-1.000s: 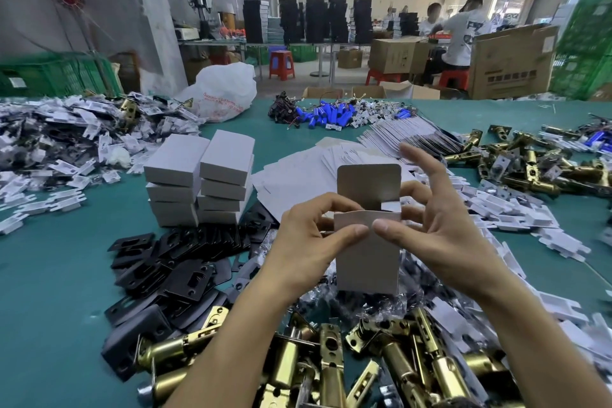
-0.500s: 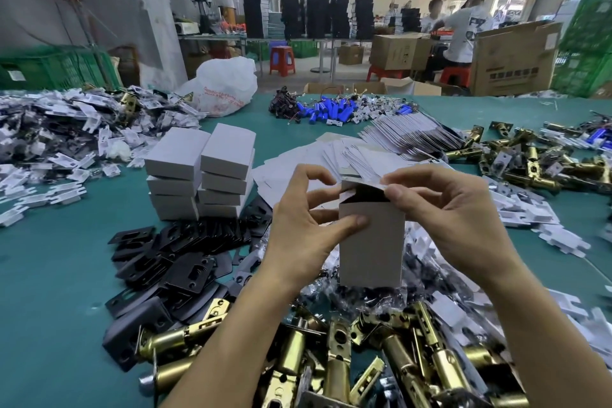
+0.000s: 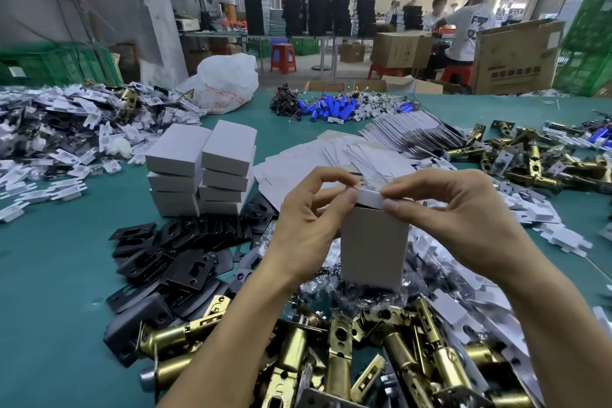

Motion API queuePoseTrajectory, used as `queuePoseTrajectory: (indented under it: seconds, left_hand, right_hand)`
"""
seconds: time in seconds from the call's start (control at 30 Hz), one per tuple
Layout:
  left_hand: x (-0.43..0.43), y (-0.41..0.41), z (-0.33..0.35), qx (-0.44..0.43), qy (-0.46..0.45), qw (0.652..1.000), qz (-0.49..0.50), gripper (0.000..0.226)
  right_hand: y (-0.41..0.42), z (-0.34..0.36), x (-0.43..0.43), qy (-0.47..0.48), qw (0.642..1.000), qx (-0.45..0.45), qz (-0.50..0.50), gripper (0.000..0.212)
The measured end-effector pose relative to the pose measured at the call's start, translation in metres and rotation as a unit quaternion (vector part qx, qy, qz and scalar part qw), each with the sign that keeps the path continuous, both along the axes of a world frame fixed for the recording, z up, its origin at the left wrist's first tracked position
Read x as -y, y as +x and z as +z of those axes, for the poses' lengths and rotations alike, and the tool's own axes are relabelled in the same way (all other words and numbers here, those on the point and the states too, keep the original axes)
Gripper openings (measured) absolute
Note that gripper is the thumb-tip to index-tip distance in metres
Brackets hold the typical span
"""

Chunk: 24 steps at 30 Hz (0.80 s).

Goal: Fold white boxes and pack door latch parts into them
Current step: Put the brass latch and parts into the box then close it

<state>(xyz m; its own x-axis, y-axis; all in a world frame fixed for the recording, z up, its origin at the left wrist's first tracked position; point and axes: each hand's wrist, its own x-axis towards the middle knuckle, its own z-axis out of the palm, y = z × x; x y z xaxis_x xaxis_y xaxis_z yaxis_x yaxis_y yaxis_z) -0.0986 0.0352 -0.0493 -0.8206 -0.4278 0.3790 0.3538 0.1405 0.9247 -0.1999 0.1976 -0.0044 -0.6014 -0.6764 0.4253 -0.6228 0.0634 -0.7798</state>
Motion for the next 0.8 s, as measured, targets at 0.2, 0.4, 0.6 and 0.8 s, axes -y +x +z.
queuePoseTrajectory:
  seconds: [0.2,0.4,0.6,0.8]
  left_hand:
    - [0.002,-0.001,0.004,0.048,0.034,0.998,-0.019,0.032]
    - [0.004,0.0,-0.005,0.045,-0.064,0.997,-0.002,0.01]
    - [0.006,-0.002,-0.01,0.047,-0.122,0.99,0.042,0.017]
    - [0.01,-0.003,-0.014,-0.011,-0.269,0.954,0.131,0.022]
  right_hand:
    - [-0.005,-0.004,-0.003,0.025,0.998,0.009,0.051,0.028]
    - [-0.003,-0.009,-0.001,0.025,0.997,0.003,0.067,0.033]
    - [-0.003,-0.013,0.003,0.044,0.994,-0.08,0.06,0.03]
    - [-0.007,-0.025,0.007,0.016,0.995,-0.064,0.074,0.032]
